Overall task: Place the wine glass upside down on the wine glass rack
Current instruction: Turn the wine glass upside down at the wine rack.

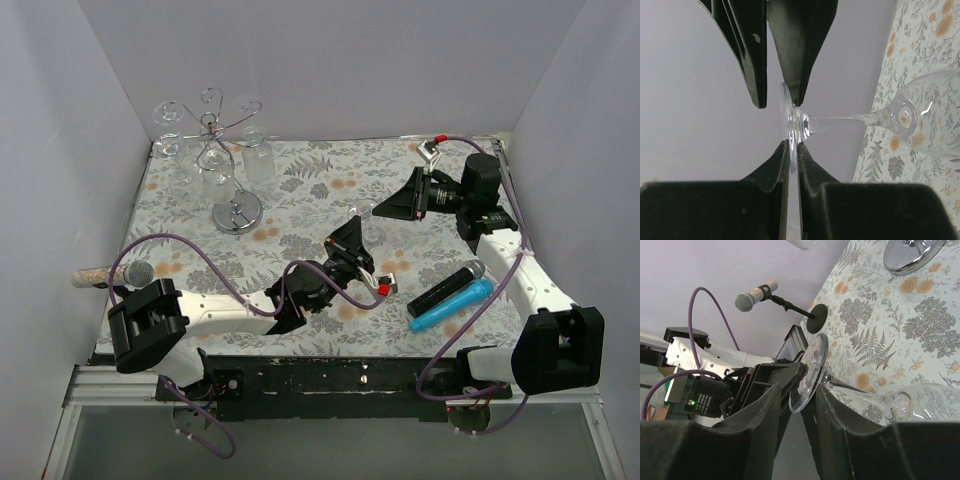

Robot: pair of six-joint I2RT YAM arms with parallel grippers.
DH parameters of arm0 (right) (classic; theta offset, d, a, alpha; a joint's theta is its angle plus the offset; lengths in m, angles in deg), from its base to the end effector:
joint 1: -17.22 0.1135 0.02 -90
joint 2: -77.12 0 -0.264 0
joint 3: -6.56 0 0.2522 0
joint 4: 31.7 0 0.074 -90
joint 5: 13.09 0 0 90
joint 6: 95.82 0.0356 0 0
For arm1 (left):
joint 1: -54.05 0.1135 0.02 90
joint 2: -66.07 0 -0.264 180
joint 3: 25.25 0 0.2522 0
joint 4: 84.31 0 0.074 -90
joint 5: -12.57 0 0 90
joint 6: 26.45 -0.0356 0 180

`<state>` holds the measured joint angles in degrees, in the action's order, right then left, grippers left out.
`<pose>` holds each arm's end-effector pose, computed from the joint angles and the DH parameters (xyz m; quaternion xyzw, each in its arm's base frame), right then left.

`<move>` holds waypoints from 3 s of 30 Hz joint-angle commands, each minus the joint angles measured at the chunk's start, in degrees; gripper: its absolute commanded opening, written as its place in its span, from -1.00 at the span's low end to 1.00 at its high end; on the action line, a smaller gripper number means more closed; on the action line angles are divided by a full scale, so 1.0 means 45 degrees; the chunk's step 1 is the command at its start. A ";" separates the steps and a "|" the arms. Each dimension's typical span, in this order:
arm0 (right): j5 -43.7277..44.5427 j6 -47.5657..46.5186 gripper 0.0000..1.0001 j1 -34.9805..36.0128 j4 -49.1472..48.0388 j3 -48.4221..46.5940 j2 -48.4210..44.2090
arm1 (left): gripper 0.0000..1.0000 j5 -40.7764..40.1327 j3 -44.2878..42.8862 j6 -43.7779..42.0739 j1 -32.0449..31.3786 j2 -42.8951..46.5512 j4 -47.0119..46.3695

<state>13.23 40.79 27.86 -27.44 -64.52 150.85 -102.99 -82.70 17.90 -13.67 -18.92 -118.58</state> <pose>0.2763 0.0844 0.3445 -0.1365 0.7128 0.6165 0.3054 0.1378 -0.2958 0.2723 0.4506 0.4940 0.0047 0.7435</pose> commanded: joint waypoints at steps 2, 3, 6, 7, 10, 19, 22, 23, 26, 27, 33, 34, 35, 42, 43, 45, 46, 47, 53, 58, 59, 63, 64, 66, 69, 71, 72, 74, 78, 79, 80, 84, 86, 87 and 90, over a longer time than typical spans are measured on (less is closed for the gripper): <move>-0.0146 0.0658 -0.24 0.0156 -0.0663 0.0296 0.0138 | -1.00 0.0309 -0.0449 -0.0500 -0.0067 0.0040 -0.0459; -0.0126 0.0677 -0.24 0.0137 -0.0624 0.0277 0.0138 | -1.00 0.0329 -0.0449 -0.0558 -0.0067 -0.0019 -0.0459; 0.0010 0.0580 -0.27 0.0156 -0.0313 0.0296 0.0177 | -1.00 0.0329 -0.0488 -0.0715 -0.0067 -0.0078 -0.0382; 0.0088 0.0541 -0.28 0.0137 -0.0215 0.0296 0.0216 | -1.00 0.0348 -0.0488 -0.0754 -0.0067 -0.0078 -0.0362; 0.0303 0.0462 -0.33 0.0156 -0.0038 0.0355 0.0255 | -1.00 0.0368 -0.0469 -0.0891 -0.0048 -0.0078 -0.0264; 0.0694 0.1028 -0.64 0.0117 -0.0116 0.0530 0.0431 | -1.00 0.0505 -0.0468 -0.1633 -0.0067 -0.0195 -0.0069; 0.0811 0.1146 -0.85 0.0059 -0.0135 0.0647 0.0451 | -1.00 0.0524 -0.0546 -0.1906 -0.0067 -0.0332 -0.0049; 0.0831 0.1262 -0.94 0.0020 -0.0194 0.0706 0.0451 | -1.00 0.0524 -0.0624 -0.1984 -0.0067 -0.0390 -0.0049; 0.0811 0.1614 -0.97 -0.0116 -0.0506 0.0921 0.0470 | -0.99 0.0485 -0.0742 -0.2141 -0.0087 -0.0605 -0.0166; 0.0753 0.1731 -0.97 -0.0136 -0.0642 0.0999 0.0451 | -0.95 0.0466 -0.0800 -0.2141 -0.0087 -0.0663 -0.0186; 0.0480 0.2766 -0.97 -0.0487 -0.1813 0.1350 0.0275 | -0.17 0.0193 -0.0859 -0.1849 -0.0301 -0.0801 -0.0381; 0.0460 0.2961 -0.97 -0.0546 -0.2067 0.1467 0.0217 | -0.08 0.0115 -0.0859 -0.1713 -0.0360 -0.0801 -0.0323; 0.0402 0.3175 -0.97 -0.0624 -0.2417 0.1623 0.0197 | -0.02 0.0037 -0.0879 -0.1499 -0.0399 -0.0762 -0.0207; 0.0226 0.3665 -0.97 -0.0937 -0.3104 0.1859 0.0080 | 0.28 -0.0413 -0.0801 0.0473 -0.0712 0.0038 0.1256; 0.0187 0.3743 -0.97 -0.0976 -0.3201 0.1859 0.0099 | 0.37 -0.0471 -0.0743 0.0805 -0.0751 0.0271 0.1549; 0.0147 0.3899 -0.97 -0.1054 -0.3377 0.1898 0.0099 | 0.49 -0.0666 -0.0626 0.1353 -0.0887 0.0643 0.2232; 0.0128 0.3977 -0.97 -0.1093 -0.3571 0.1937 0.0060 | 0.60 -0.0803 -0.0548 0.1645 -0.0984 0.0799 0.2449; 0.0108 0.3998 -0.97 -0.1171 -0.3593 0.1937 0.0079 | 0.64 -0.0978 -0.0508 0.1957 -0.1063 0.1033 0.2663; 0.0167 0.3706 -0.97 -0.1347 -0.3554 0.1996 0.0021 | 0.88 -0.1313 -0.2513 0.8119 -0.1181 0.2284 0.7302; 0.0186 0.3237 -0.97 -0.1406 -0.3340 0.1918 0.0021 | 0.96 0.1004 -0.5267 1.5344 -0.0092 0.2462 1.1697; 0.0186 0.3120 -0.97 -0.1406 -0.3242 0.1898 0.0001 | 0.96 0.1882 -0.5815 1.6983 0.0454 0.2422 1.2521; 0.0186 0.2729 -0.97 -0.1425 -0.2929 0.1839 -0.0057 | 0.96 0.6214 -0.6427 2.2008 0.3323 0.3025 1.2999; 0.0167 0.2651 -0.97 -0.1445 -0.2909 0.1839 -0.0077 | 0.96 0.7155 -0.6387 2.3353 0.4104 0.3143 1.2804; 0.0167 0.2572 -0.97 -0.1464 -0.2890 0.1820 -0.0096 | 0.96 0.8623 -0.6425 2.5543 0.5200 0.3087 1.2685; 0.0147 0.2533 -0.97 -0.1445 -0.2909 0.1762 -0.0077 | 0.96 0.9779 -0.6679 2.8124 0.6179 0.2560 1.3249; 0.0070 0.2552 -0.97 -0.1445 -0.2929 0.1742 -0.0077 | 0.93 1.0521 -0.6448 2.9513 0.6474 0.2345 1.3019; 0.0050 0.2552 -0.97 -0.1445 -0.2929 0.1742 -0.0077 | 0.90 1.0775 -0.6194 3.0041 0.6533 0.2325 1.2650; -0.0008 0.2533 -0.97 -0.1445 -0.2929 0.1761 -0.0077 | 0.85 1.0934 -0.5589 3.0668 0.6534 0.2402 1.1869; -0.0009 0.2552 -0.97 -0.1445 -0.2948 0.1839 -0.0194 | 0.82 1.0817 -0.4826 3.1139 0.6554 0.2539 1.1280; -0.0028 0.2572 -0.97 -0.1445 -0.2948 0.1859 -0.0233 | 0.82 1.0836 -0.4554 3.1198 0.6534 0.2597 1.1066; -0.0029 0.2591 -0.97 -0.1445 -0.2929 0.1878 -0.0291 | 0.83 1.0856 -0.4338 3.1276 0.6553 0.2714 1.0813; 0.0011 0.2611 -0.97 -0.1445 -0.3045 0.2015 -0.0487 | 0.84 1.0701 -0.3148 3.1588 0.6534 0.3358 0.9894; -0.0009 0.2630 -0.97 -0.1445 -0.3085 0.2073 -0.0526 | 0.85 1.0389 -0.2717 3.1667 0.6515 0.3651 0.9678; -0.0009 0.2611 -0.97 -0.1445 -0.3085 0.2093 -0.0565 | 0.85 1.0271 -0.2522 3.1706 0.6534 0.3768 0.9581; -0.0009 0.2650 -0.97 -0.1445 -0.3143 0.2132 -0.0584 | 0.86 0.9765 -0.2169 3.1804 0.6515 0.4101 0.9366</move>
<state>14.80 52.64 21.71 -37.82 -55.17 150.30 -56.22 -93.69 159.51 15.64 -4.89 -72.33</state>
